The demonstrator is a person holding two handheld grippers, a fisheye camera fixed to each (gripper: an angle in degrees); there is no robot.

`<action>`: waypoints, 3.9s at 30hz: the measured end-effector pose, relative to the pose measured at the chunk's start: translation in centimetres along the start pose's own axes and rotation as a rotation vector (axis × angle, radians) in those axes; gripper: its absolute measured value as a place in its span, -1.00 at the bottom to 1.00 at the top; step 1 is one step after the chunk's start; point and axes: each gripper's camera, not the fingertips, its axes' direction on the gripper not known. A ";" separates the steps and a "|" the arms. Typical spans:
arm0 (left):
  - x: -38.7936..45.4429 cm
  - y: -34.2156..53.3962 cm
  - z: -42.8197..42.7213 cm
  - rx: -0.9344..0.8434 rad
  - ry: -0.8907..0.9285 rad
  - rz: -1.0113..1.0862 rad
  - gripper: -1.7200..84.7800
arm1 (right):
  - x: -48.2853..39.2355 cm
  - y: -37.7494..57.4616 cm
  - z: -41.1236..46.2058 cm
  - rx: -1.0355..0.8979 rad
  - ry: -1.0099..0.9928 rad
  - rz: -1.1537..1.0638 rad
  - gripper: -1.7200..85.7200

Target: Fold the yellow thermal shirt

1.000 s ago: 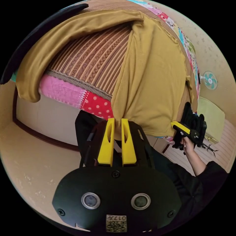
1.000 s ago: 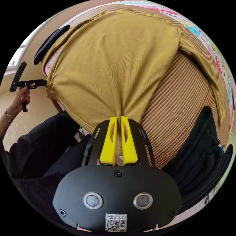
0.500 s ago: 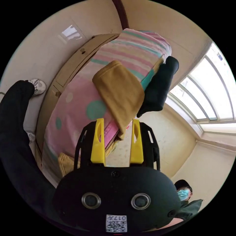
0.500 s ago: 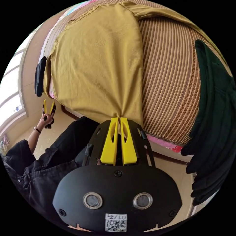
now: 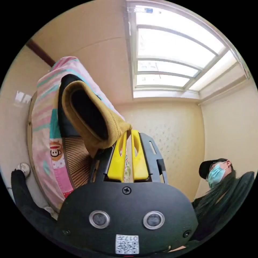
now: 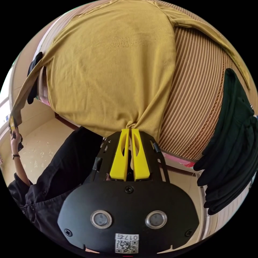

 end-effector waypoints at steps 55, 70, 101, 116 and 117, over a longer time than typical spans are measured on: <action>-0.1 48.6 23.0 -1.092 -0.679 0.293 -0.86 | 12.1 0.6 -32.5 1.344 -0.130 0.184 -0.88; -0.2 36.3 24.5 -0.954 -0.538 0.332 -0.69 | -8.6 -4.1 -11.1 0.595 -0.243 -0.102 -0.66; 4.8 18.3 50.0 -1.261 -0.413 0.530 -0.63 | 5.9 -10.3 -15.8 0.569 -0.243 0.079 -0.65; 1.3 20.5 35.2 -1.268 -0.251 0.267 -0.87 | 12.1 4.5 -7.5 0.604 -0.762 0.211 -0.87; 1.8 20.2 32.9 -1.288 -0.269 0.280 -0.88 | 12.4 6.5 -7.7 0.591 -0.791 0.176 -0.87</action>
